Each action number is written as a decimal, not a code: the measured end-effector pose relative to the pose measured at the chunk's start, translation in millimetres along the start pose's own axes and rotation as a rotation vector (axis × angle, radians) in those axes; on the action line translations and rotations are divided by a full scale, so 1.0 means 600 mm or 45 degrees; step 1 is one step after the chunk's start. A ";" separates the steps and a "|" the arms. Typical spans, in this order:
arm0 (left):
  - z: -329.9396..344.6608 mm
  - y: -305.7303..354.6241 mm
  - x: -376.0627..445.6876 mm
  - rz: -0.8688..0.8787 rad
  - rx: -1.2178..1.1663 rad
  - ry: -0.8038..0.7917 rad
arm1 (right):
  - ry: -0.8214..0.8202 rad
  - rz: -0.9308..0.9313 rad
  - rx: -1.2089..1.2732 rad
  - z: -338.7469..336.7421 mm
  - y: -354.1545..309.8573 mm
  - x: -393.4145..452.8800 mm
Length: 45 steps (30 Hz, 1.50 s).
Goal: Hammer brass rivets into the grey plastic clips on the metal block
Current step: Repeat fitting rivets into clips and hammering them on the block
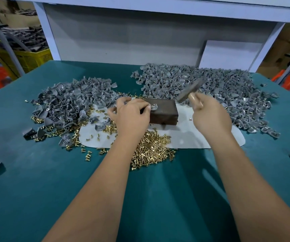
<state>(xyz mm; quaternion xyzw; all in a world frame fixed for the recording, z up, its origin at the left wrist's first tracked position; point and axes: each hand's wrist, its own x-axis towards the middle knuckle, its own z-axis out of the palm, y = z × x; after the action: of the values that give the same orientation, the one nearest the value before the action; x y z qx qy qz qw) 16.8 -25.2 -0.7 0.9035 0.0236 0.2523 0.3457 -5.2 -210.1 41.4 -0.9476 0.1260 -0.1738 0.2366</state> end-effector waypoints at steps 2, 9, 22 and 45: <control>0.000 0.000 0.002 -0.002 -0.035 -0.018 | -0.206 0.150 -0.070 -0.001 0.020 0.007; -0.002 -0.001 0.009 -0.017 -0.071 -0.076 | 0.077 -0.342 0.047 0.024 -0.036 -0.001; -0.008 -0.003 0.013 0.052 -0.163 -0.165 | -0.096 -0.444 0.373 0.081 -0.092 0.003; -0.004 -0.004 0.014 0.033 -0.074 -0.125 | -0.147 -0.290 0.327 0.085 -0.110 0.011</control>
<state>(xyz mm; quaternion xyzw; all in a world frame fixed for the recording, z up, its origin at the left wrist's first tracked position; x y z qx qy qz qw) 23.4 -20.4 3.1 0.9046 -0.0124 0.2125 0.3694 31.0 -135.2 33.3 -0.9262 -0.0191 -0.1595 0.3412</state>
